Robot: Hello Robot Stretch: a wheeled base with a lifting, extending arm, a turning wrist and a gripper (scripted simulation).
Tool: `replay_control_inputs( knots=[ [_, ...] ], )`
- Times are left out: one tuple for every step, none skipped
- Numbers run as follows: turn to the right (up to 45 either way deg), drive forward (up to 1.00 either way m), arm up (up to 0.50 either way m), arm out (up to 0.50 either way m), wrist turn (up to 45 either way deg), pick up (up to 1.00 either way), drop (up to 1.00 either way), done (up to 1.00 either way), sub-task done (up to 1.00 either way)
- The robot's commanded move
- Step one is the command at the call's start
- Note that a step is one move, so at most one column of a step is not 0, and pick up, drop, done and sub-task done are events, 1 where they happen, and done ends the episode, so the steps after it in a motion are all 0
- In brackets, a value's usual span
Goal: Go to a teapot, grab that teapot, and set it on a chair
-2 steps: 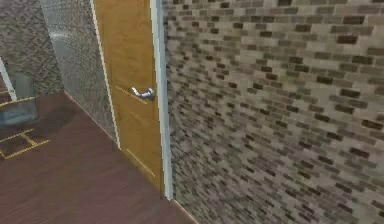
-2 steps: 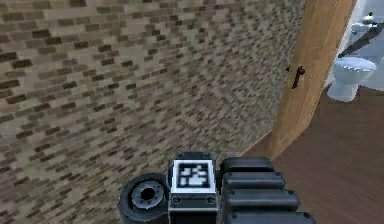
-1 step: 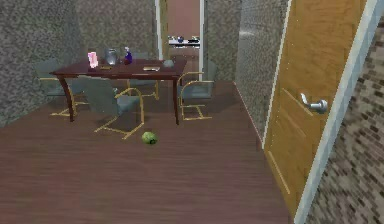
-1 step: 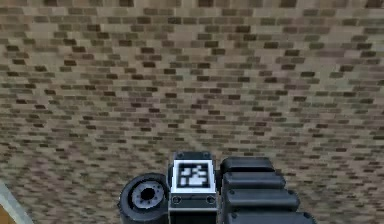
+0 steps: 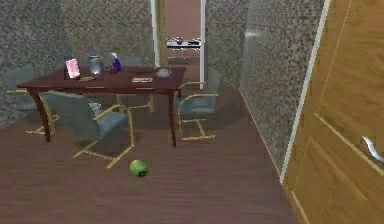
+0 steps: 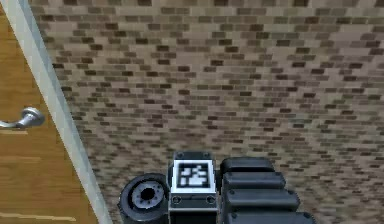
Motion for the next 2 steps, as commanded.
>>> replay_control_inputs(
  knots=[
    [-39.0,0.0,0.0,0.0,0.0,0.0,0.0,0.0,0.0],
    [-3.0,0.0,0.0,0.0,0.0,0.0,0.0,0.0,0.0]
  ],
)
